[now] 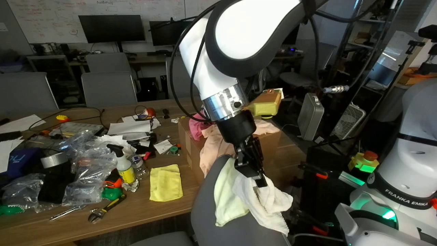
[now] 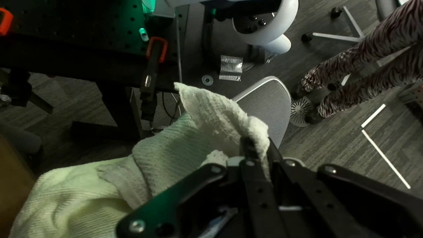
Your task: Put the green and white towel and peach shirt on the backrest of the chair
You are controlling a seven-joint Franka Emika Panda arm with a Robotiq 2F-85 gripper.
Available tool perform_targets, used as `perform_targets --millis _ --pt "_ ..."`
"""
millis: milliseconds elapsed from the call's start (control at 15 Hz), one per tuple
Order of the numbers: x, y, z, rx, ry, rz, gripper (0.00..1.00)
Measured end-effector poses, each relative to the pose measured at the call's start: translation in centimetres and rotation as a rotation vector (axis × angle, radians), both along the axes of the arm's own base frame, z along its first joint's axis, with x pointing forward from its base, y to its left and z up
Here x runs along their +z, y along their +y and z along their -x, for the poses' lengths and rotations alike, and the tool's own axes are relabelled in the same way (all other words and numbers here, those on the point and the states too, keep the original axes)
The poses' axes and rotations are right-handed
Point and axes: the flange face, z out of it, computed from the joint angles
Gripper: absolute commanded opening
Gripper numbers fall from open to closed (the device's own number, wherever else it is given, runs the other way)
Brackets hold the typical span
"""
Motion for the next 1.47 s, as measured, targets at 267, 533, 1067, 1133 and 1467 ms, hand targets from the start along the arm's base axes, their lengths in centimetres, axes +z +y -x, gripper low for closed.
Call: perform_targets --millis 267,533,1067,1133,1467 --pt "-1.1 0.1 -1.0 -0.045 0.019 0.048 0.02" --pt "-1.5 0.0 -2.0 -0.069 0.007 0.138 0.02" --pt "-1.7 1.1 -2.8 -0.036 -0.044 0.28 0.65" --pt "-1.8 1.2 -2.8 -0.025 -0.053 0.301 0.71" --pt "-2.4 1.5 -2.5 0.021 -0.08 0.374 1.0"
